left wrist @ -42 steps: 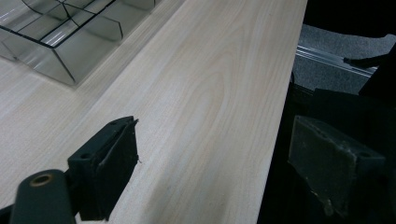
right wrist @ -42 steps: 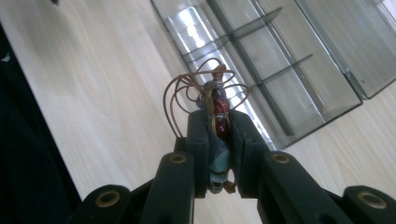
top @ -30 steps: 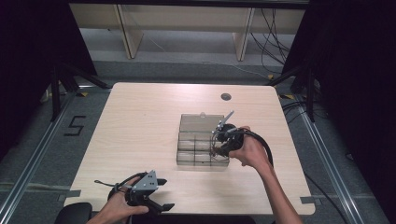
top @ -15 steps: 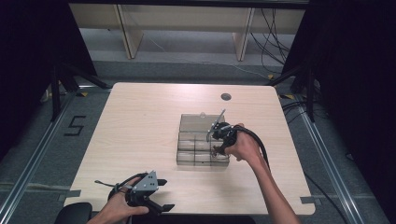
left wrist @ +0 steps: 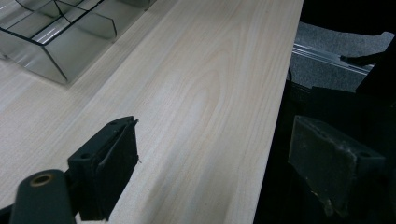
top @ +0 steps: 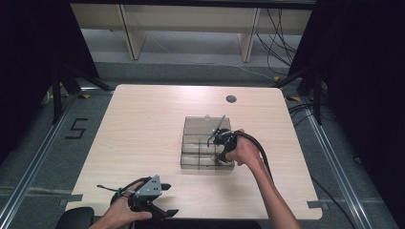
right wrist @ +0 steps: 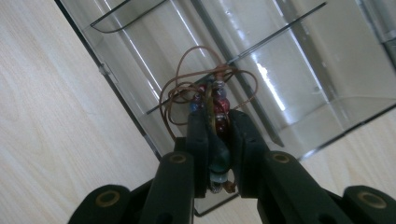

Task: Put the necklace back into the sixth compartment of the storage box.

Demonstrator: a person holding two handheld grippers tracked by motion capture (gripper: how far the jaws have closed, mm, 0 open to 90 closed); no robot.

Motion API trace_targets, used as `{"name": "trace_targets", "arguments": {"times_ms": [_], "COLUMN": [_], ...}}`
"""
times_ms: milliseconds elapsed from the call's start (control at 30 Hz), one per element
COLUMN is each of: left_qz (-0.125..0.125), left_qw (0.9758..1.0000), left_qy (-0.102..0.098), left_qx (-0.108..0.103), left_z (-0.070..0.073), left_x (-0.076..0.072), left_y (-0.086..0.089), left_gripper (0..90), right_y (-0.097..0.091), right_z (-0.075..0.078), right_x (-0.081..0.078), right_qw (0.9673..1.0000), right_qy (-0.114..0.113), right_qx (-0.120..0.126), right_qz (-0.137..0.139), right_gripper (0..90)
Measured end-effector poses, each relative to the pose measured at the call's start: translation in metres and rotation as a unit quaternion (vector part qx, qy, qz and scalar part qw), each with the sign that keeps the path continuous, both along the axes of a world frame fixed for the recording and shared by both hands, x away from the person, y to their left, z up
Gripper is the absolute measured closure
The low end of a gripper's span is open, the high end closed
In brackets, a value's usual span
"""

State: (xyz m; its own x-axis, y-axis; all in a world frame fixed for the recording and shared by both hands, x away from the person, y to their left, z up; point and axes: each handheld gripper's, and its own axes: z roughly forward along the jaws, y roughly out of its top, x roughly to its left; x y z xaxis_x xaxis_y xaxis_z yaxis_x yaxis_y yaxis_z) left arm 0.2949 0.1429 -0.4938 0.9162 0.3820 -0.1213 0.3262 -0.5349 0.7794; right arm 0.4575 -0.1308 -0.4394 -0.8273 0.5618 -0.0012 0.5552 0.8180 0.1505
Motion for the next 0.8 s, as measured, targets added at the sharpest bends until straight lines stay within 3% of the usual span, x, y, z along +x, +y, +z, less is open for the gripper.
{"name": "trace_targets", "arguments": {"times_ms": [367,467,700,733,800], "left_qz": [0.0,-0.01,-0.001,-0.007,0.002], "left_qw": [1.0,0.9999,0.9999,0.9999,0.9999], "left_qy": [-0.008,-0.014,-0.01,-0.016,-0.01], "left_qx": [0.0,0.0,0.005,0.002,0.004], "left_z": [0.001,0.001,0.001,0.001,0.001], "left_x": [0.0,0.002,0.001,0.002,0.001], "left_y": [0.001,0.001,0.001,0.001,0.002], "left_gripper": [15.1,15.1,15.1,15.1,15.1], "right_y": [0.0,-0.002,-0.006,-0.008,-0.01], "right_z": [-0.013,-0.013,-0.01,-0.008,-0.001], "right_x": [0.003,0.004,0.006,0.007,0.005], "right_qw": [0.9996,0.9993,0.9986,0.9986,0.9976], "right_qy": [0.023,0.028,0.025,0.018,0.008], "right_qx": [0.012,0.017,0.037,0.045,0.056], "right_qz": [-0.013,-0.018,-0.027,-0.023,-0.04], "right_gripper": [79.4,78.8,70.1,69.5,68.2]}}
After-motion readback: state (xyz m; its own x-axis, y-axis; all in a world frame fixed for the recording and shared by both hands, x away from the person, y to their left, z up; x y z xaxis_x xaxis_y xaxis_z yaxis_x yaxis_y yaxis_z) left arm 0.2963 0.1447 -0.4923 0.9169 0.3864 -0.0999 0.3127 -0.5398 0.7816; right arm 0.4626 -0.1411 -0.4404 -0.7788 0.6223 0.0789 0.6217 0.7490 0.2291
